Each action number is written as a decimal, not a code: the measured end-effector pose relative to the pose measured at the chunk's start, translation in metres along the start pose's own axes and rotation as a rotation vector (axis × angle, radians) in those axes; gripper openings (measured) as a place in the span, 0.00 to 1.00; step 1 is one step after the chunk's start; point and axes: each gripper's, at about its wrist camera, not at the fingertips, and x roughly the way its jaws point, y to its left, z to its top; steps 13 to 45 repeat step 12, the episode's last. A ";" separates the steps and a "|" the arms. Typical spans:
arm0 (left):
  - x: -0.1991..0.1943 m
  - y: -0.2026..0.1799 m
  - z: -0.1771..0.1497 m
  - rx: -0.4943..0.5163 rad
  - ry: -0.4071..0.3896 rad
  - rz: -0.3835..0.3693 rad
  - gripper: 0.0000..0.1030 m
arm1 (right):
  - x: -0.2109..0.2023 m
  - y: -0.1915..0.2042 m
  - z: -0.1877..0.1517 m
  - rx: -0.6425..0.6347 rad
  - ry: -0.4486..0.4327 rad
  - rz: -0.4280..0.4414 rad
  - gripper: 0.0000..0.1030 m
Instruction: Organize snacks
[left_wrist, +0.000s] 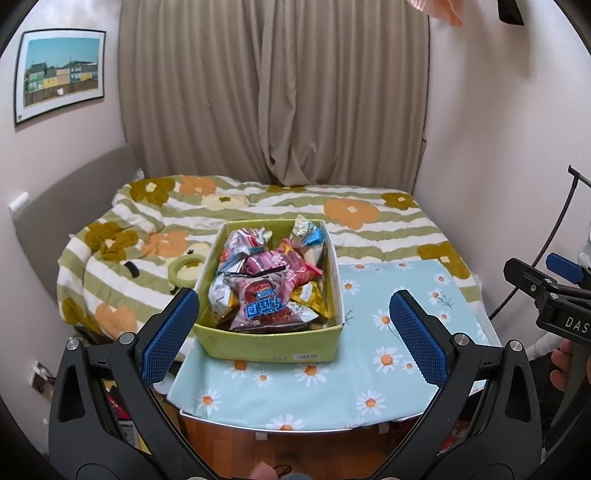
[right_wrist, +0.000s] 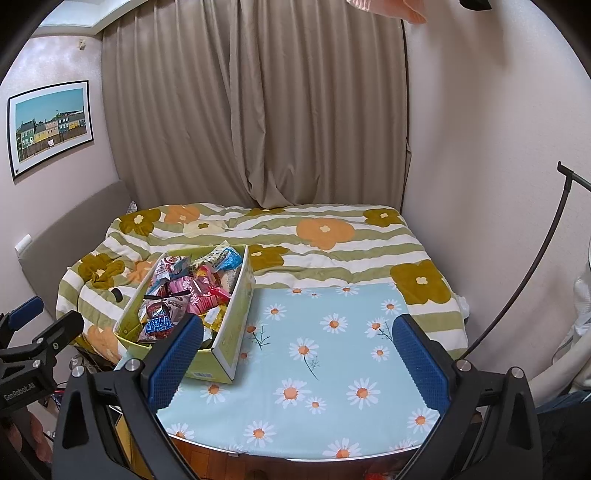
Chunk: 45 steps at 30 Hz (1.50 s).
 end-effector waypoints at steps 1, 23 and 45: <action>0.001 0.001 0.000 -0.004 0.003 0.002 0.99 | -0.001 0.000 0.000 0.001 -0.002 0.000 0.99; 0.003 0.006 -0.003 -0.003 -0.020 0.013 0.99 | 0.000 -0.001 0.000 0.001 -0.001 0.001 0.99; 0.003 0.006 -0.003 -0.003 -0.020 0.013 0.99 | 0.000 -0.001 0.000 0.001 -0.001 0.001 0.99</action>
